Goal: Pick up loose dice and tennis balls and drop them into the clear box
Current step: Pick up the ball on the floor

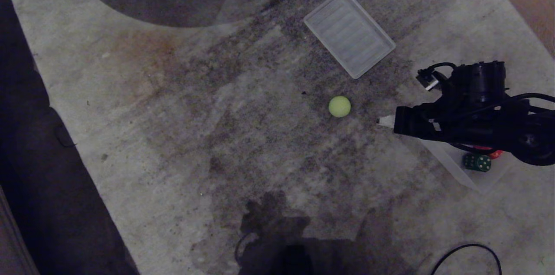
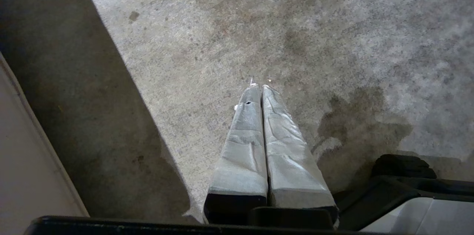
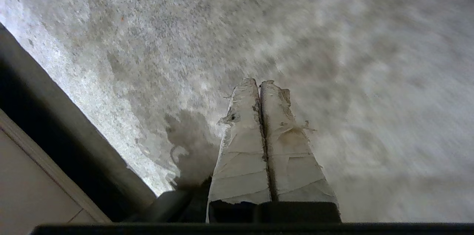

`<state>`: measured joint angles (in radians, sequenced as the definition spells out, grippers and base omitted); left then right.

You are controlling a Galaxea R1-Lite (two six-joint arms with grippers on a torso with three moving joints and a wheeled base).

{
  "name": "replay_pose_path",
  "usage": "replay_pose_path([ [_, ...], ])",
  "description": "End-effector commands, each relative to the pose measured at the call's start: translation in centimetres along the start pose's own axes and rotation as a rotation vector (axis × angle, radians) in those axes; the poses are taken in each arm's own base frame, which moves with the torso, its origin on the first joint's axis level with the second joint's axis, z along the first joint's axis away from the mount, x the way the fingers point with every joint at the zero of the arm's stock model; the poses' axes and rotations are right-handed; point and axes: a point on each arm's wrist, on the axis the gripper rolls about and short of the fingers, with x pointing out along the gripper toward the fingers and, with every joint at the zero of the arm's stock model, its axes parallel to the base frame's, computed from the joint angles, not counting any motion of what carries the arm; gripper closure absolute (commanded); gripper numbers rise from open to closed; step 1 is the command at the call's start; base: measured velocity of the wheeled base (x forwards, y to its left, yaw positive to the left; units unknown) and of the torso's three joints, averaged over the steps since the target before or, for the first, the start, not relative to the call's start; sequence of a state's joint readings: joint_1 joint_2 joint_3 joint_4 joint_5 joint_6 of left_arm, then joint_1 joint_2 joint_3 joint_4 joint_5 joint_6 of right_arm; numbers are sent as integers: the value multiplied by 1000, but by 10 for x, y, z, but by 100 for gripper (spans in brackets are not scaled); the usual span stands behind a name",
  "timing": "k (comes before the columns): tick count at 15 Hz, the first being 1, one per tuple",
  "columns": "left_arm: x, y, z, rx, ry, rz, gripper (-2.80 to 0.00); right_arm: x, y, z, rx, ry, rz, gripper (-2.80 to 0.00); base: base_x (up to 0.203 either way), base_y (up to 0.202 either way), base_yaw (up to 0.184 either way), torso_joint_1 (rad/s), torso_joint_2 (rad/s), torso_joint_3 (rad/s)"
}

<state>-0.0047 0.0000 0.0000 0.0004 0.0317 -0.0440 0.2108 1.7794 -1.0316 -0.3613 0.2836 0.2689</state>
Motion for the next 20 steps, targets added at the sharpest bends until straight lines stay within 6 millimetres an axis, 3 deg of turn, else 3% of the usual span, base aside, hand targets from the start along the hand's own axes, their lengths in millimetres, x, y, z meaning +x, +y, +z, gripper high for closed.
replay_pose_path([
  [1, 0, 0, 0, 0, 3, 1, 0, 41, -2, -9, -5, 50, 14, -280, 0, 0, 0, 0, 0, 0],
  [5, 0, 0, 0, 0, 3, 1, 0, 86, 1, -8, -84, 25, -29, -280, 0, 0, 0, 0, 0, 0],
  [7, 0, 0, 0, 0, 3, 1, 0, 109, -1, -8, -208, 6, -97, -280, 0, 0, 0, 0, 0, 0],
  [10, 0, 0, 0, 0, 3, 1, 0, 127, -4, -1, -350, -26, -142, -280, 0, 0, 0, 0, 0, 0],
  [14, 0, 0, 0, 0, 3, 1, 0, 153, -6, 16, -392, -114, -191, -280, 0, 0, 0, 0, 0, 0],
  [20, 0, 0, 0, 0, 3, 1, 0, 184, -11, 13, -409, -181, -187, -280, 0, 0, 0, 0, 0, 0],
])
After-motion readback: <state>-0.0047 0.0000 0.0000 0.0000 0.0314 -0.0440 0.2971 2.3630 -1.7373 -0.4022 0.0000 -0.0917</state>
